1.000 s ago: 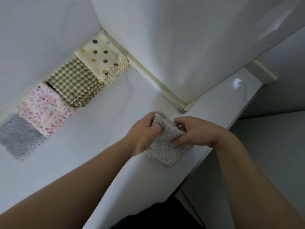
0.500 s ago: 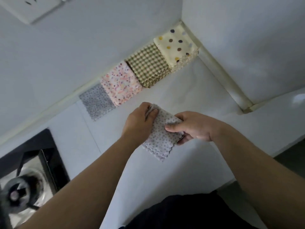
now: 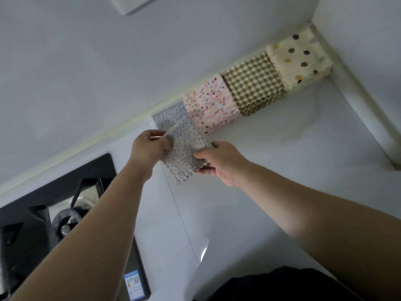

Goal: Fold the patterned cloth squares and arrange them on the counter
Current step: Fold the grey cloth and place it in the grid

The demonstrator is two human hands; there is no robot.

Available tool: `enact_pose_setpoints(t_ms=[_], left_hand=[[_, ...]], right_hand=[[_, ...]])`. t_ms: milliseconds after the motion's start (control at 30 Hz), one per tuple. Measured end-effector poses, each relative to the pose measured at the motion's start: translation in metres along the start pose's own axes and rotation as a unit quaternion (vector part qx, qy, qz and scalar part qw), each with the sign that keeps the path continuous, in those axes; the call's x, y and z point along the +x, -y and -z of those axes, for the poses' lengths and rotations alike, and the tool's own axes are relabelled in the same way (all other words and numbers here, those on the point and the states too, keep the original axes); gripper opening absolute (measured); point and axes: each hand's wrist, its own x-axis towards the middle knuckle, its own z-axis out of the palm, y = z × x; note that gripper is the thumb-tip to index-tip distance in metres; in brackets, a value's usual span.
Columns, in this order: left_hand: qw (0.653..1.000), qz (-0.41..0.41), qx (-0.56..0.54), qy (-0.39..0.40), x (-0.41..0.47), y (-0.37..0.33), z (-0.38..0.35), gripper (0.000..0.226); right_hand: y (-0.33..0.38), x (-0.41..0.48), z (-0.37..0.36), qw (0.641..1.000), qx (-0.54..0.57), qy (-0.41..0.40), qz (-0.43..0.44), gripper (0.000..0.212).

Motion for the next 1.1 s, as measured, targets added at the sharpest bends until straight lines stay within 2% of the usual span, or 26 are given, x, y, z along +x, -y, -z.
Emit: enact_pose_setpoints(t_ms=[67,167,300,467,667,733,800,833,867,933,967,1000,1067,1100], left_hand=[[0.997,-0.014,-0.056,-0.045,0.014,-0.004,0.006,0.038],[0.988,-0.027,-0.116,-0.103,0.034,-0.008,0.008,0.046],[0.977,-0.001,-0.173,-0.123,0.057,-0.009,0.006,0.045],[0.961,0.026,-0.227,-0.156,0.074,-0.009,0.0,0.046],[0.962,0.015,-0.197,-0.187,0.08,-0.01,-0.003,0.046],[0.974,-0.02,-0.124,-0.19,0.078,-0.008,-0.002,0.04],[0.966,-0.126,0.048,-0.221,0.071,-0.002,-0.003,0.028],[0.937,-0.203,0.146,-0.243,0.066,0.002,-0.004,0.023],[0.895,-0.283,0.228,-0.26,0.061,0.007,-0.005,0.021],[0.812,-0.403,0.344,-0.243,0.056,0.017,-0.007,0.023],[0.786,-0.433,0.383,-0.217,0.054,0.021,-0.008,0.026],[0.776,-0.444,0.405,-0.189,0.053,0.025,-0.008,0.03],[0.788,-0.425,0.421,-0.145,0.05,0.029,-0.01,0.037],[0.799,-0.403,0.427,-0.128,0.049,0.03,-0.011,0.043]], right_hand=[[0.005,0.013,-0.016,1.0,0.02,-0.016,0.01,0.018],[0.011,0.028,-0.033,0.996,0.06,-0.064,0.013,0.022],[0.014,0.042,-0.046,0.987,0.109,-0.116,0.017,0.027],[0.006,0.056,-0.057,0.977,0.136,-0.158,0.041,0.023],[-0.001,0.07,-0.071,0.976,0.102,-0.187,0.05,0.037],[-0.003,0.076,-0.071,0.973,0.085,-0.203,0.068,0.045],[-0.006,0.079,-0.068,0.971,0.049,-0.217,0.086,0.04],[-0.007,0.079,-0.065,0.971,0.029,-0.216,0.094,0.036],[-0.009,0.079,-0.062,0.973,0.012,-0.209,0.101,0.035],[-0.009,0.07,-0.057,0.971,-0.031,-0.206,0.117,0.039],[-0.01,0.064,-0.054,0.967,-0.067,-0.21,0.124,0.044],[-0.011,0.057,-0.051,0.96,-0.113,-0.216,0.136,0.046],[-0.013,0.043,-0.042,0.926,-0.216,-0.227,0.208,0.037],[-0.01,0.034,-0.038,0.887,-0.279,-0.231,0.287,0.031]])
